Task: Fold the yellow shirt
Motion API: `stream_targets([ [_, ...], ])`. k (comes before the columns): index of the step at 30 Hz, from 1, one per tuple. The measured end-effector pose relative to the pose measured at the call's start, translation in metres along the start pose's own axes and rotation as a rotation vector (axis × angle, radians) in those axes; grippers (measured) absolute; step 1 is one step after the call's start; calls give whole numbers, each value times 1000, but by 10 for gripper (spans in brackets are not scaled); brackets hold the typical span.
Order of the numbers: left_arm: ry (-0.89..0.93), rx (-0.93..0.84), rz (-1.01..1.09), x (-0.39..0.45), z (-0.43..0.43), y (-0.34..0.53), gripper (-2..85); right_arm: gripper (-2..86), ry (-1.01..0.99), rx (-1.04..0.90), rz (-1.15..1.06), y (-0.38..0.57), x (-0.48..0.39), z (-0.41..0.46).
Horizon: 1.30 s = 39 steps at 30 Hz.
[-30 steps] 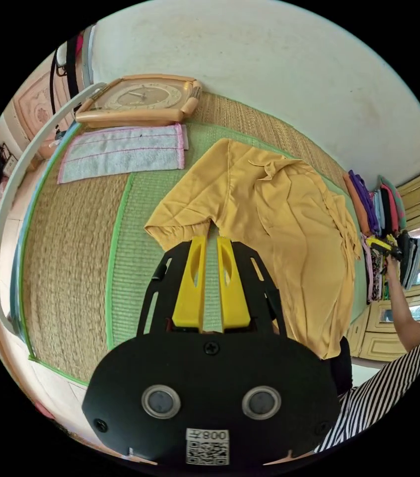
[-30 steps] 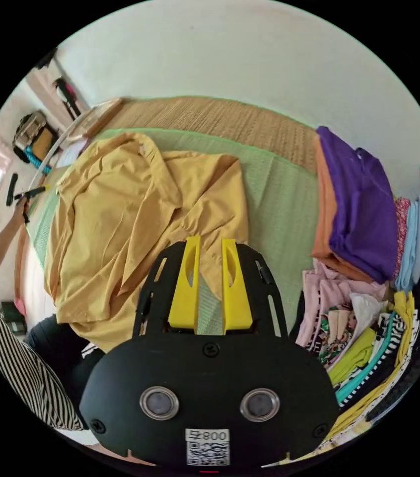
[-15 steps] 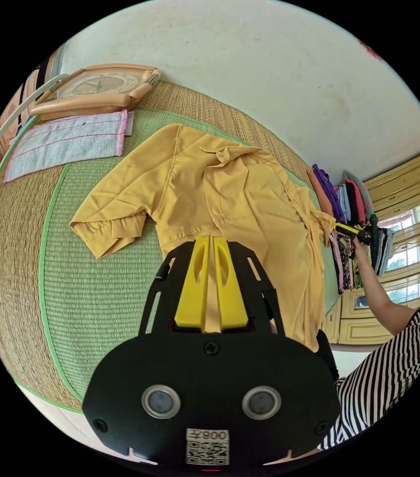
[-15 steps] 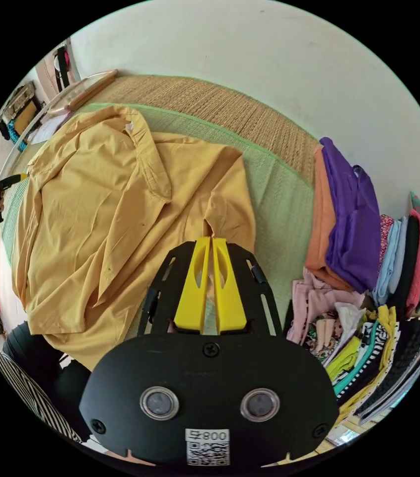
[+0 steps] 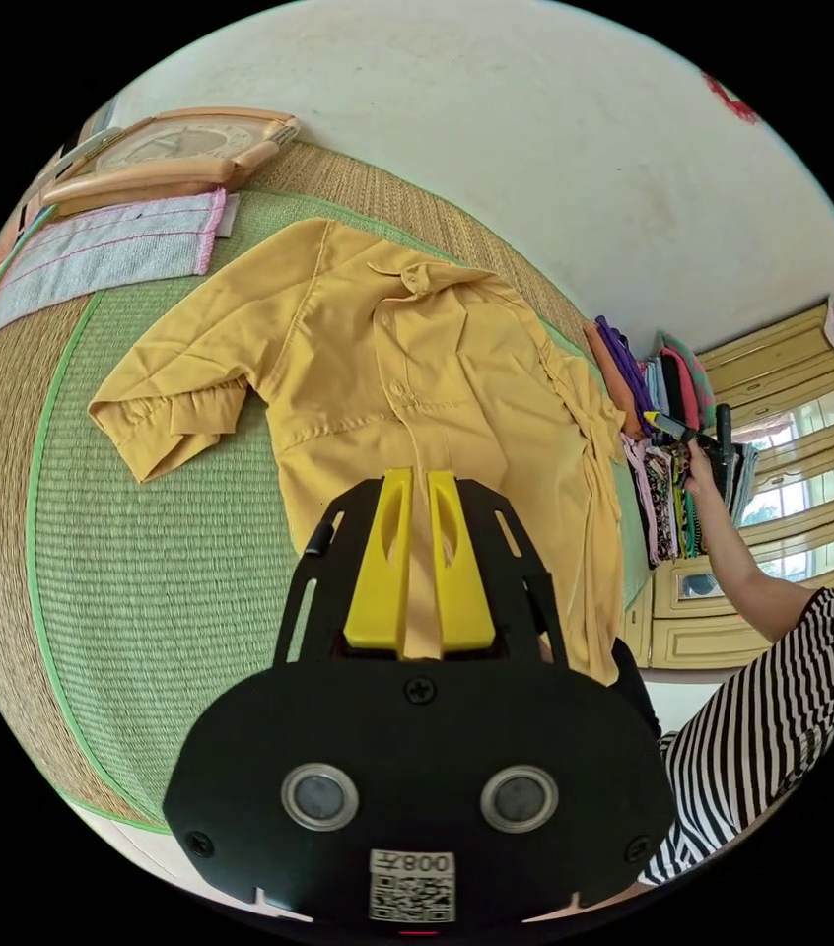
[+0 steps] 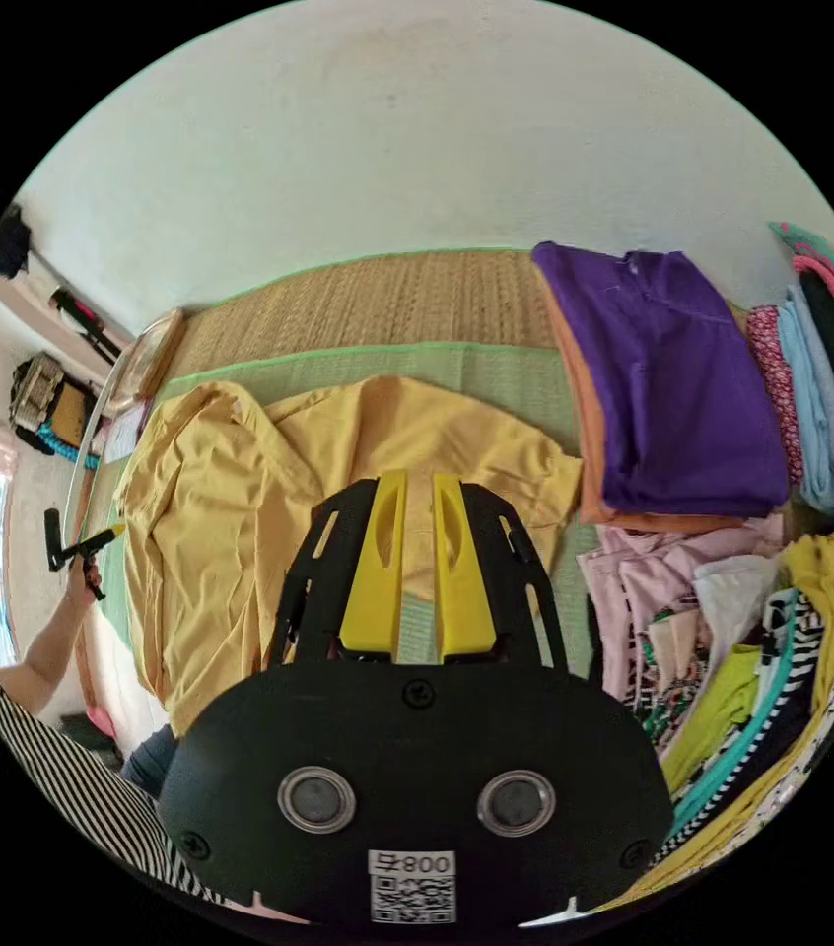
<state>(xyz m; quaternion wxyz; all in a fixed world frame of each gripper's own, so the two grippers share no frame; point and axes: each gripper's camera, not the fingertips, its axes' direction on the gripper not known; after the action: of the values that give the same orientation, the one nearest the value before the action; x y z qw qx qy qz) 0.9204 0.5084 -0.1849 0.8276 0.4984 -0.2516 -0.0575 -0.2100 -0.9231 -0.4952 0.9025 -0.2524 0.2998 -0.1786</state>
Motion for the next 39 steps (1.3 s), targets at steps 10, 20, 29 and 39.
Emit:
stream_targets([
  [10,28,3,69,23,32,-34,39,48,-133,-94,-81,-8,-61,90],
  [20,30,-52,135,55,83,-67,54,63,-51,-119,-179,-2,-89,103],
  [29,-88,-92,107,65,120,-80,13,7,58,-135,-35,-5,-50,136],
  [39,-89,-74,185,90,133,-90,4,2,83,-116,28,34,-22,121],
])
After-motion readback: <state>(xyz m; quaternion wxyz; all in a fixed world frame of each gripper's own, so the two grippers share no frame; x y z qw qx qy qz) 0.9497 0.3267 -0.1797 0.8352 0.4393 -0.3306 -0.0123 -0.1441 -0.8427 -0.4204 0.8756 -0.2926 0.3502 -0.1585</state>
